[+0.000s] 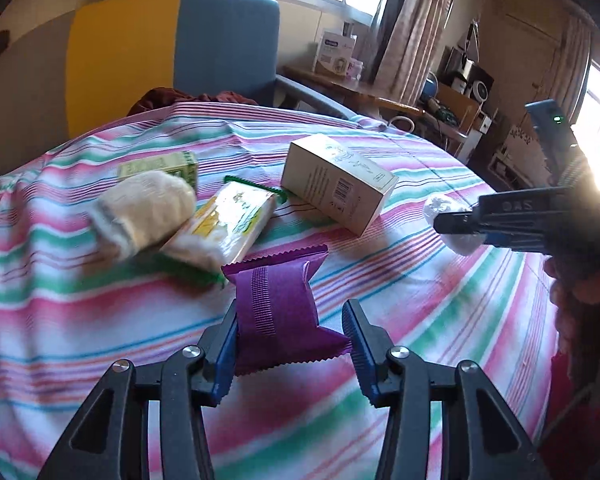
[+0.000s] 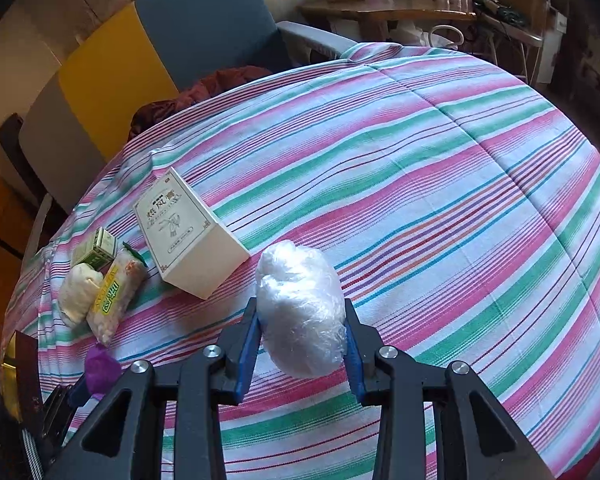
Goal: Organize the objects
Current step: 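Grasp another purple wrapped packet with the left gripper, then carry the purple packet with the left gripper while the right carries the white bundle to the tray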
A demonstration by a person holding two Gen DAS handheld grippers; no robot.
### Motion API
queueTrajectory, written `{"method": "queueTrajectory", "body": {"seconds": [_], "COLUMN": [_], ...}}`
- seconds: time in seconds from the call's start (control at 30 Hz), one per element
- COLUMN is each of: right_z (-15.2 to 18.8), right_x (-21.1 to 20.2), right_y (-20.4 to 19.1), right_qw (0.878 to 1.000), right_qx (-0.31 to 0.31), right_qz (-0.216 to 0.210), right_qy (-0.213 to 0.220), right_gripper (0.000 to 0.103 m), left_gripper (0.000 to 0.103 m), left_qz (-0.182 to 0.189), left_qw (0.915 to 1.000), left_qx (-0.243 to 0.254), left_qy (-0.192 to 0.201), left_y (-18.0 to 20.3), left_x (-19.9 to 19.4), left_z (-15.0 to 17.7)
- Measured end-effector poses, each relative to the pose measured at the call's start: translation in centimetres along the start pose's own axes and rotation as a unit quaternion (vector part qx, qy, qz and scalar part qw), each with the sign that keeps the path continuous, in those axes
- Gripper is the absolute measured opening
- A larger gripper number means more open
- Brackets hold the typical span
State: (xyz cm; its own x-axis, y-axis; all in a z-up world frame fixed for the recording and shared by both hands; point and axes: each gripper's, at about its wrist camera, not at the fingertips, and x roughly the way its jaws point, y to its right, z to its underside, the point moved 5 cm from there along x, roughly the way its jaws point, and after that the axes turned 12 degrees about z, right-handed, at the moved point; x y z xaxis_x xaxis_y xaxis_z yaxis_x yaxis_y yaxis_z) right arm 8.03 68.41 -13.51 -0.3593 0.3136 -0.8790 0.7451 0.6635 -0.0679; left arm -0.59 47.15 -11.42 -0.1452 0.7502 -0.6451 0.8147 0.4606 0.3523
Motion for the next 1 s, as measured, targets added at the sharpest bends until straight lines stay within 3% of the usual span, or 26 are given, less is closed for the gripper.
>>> {"method": "queueTrajectory", "body": {"seconds": [0.3, 0.47, 0.77, 1.0], "right_z": [0.3, 0.6, 1.1, 1.4], "right_x": [0.2, 0.2, -0.1, -0.2], "right_y": [-0.2, -0.5, -1.1, -1.6], "right_qw": [1.0, 1.0, 0.999, 0.999], "right_qx": [-0.003, -0.011, -0.015, -0.021], "right_qz": [-0.011, -0.011, -0.034, -0.039], "right_qy": [-0.004, -0.002, -0.003, -0.003], "right_gripper": [0.038, 0.038, 0.038, 0.038], "left_gripper": [0.049, 0.049, 0.049, 0.049], "left_qz": [0.0, -0.012, -0.019, -0.05], "left_qw": [0.9993, 0.9993, 0.9964, 0.9905], "left_qx": [-0.033, -0.028, -0.05, -0.085], "left_qy": [0.017, 0.024, 0.066, 0.096], "left_y": [-1.1, -1.6, -2.7, -5.8], "left_x": [-4.8, -7.2, -13.9, -19.7], "left_z": [3.0, 4.4, 4.3, 4.7]}}
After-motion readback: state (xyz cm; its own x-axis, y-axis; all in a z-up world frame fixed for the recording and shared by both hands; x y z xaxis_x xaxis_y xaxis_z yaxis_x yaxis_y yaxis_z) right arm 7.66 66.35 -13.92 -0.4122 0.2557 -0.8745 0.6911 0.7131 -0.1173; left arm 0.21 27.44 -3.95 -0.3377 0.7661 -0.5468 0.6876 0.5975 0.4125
